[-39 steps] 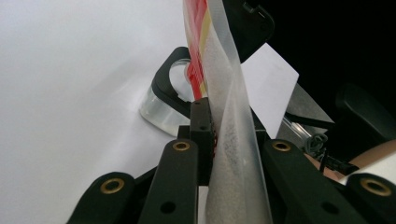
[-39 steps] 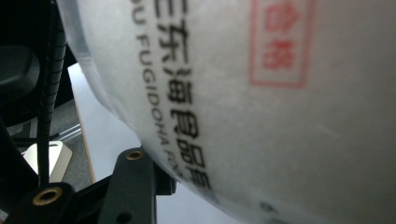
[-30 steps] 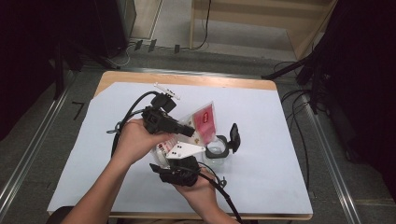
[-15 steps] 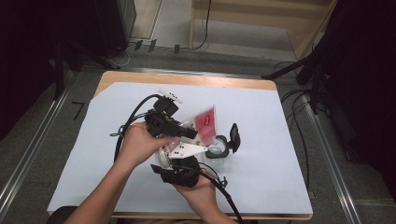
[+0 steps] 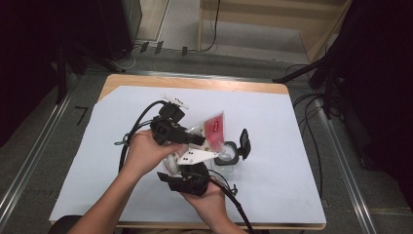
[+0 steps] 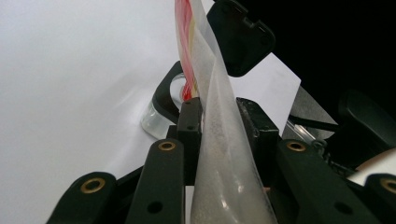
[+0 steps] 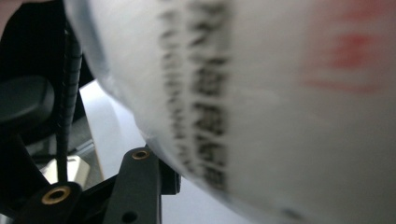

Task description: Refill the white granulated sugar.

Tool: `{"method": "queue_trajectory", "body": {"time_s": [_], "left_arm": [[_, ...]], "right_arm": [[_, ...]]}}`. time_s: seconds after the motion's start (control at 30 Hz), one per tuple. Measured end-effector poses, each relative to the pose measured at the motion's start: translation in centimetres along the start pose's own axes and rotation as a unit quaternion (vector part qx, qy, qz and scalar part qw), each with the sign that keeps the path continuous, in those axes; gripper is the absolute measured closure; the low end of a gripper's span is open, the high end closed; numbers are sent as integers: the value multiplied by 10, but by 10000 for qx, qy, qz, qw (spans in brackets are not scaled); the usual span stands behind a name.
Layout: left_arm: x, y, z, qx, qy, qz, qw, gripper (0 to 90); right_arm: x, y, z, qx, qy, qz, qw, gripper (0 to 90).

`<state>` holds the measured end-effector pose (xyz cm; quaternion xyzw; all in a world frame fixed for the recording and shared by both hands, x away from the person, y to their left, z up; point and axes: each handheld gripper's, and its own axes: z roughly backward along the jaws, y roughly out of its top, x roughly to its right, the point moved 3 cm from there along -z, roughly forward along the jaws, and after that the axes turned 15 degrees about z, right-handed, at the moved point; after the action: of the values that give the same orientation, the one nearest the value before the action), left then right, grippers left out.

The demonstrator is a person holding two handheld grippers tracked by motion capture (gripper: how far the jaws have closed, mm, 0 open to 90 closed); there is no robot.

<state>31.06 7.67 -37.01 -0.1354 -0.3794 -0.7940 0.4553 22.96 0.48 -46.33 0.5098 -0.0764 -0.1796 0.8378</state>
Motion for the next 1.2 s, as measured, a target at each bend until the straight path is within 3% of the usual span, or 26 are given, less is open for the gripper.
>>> {"method": "queue_trajectory", "body": {"time_s": [0.07, 0.33, 0.67, 0.93, 1.2], "left_arm": [[0, 0, 0, 8, -13, 7, 10000, 738], [2, 1, 0, 81, 15, -2, 10000, 738], [3, 1, 0, 128, 49, -64, 9999, 724], [3, 2, 0, 255, -170, 54, 9995, 657], [3, 1, 0, 243, 9, 38, 9997, 740]], "right_arm": [[-2, 0, 0, -19, -21, 113, 9999, 575], [-2, 1, 0, -51, -19, 124, 9999, 612], [-1, 3, 1, -18, 38, -49, 10000, 613], [3, 5, 4, 69, 109, -200, 9997, 611], [3, 4, 5, 7, 71, -160, 9998, 611]]}}
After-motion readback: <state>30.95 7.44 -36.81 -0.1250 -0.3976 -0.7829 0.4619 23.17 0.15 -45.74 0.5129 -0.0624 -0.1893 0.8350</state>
